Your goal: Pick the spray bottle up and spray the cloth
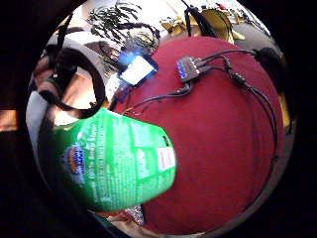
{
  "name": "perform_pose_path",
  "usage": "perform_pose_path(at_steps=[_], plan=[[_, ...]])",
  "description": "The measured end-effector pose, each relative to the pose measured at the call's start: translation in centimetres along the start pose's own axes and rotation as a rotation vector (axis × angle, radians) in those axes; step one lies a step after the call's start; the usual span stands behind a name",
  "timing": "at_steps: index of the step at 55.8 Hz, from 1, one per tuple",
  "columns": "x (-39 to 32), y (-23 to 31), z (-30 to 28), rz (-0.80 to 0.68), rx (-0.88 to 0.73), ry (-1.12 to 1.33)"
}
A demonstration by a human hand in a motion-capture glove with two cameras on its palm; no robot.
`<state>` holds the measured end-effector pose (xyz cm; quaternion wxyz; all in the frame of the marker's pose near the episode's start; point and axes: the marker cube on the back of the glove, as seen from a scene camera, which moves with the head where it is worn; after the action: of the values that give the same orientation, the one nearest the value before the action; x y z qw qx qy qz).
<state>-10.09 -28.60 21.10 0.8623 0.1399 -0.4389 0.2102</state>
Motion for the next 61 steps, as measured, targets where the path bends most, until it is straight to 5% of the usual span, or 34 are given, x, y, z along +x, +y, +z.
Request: perform_pose_path(at_steps=[4,13,23,39,52,61], plan=[[-0.6,0.4,-0.7,0.063,-0.127,-0.104],[-5.3,1.4,-5.7,-0.059,-0.056,-0.225],[-12.4,4.7,-8.7,-0.105,-0.493,0.026],[-13.0,10.1,-1.6,-0.005,-1.074,0.603],[-5.1,12.8,5.7,0.147,-1.246,1.169],[-2.2,14.7,9.2,0.213,-1.327,1.29]])
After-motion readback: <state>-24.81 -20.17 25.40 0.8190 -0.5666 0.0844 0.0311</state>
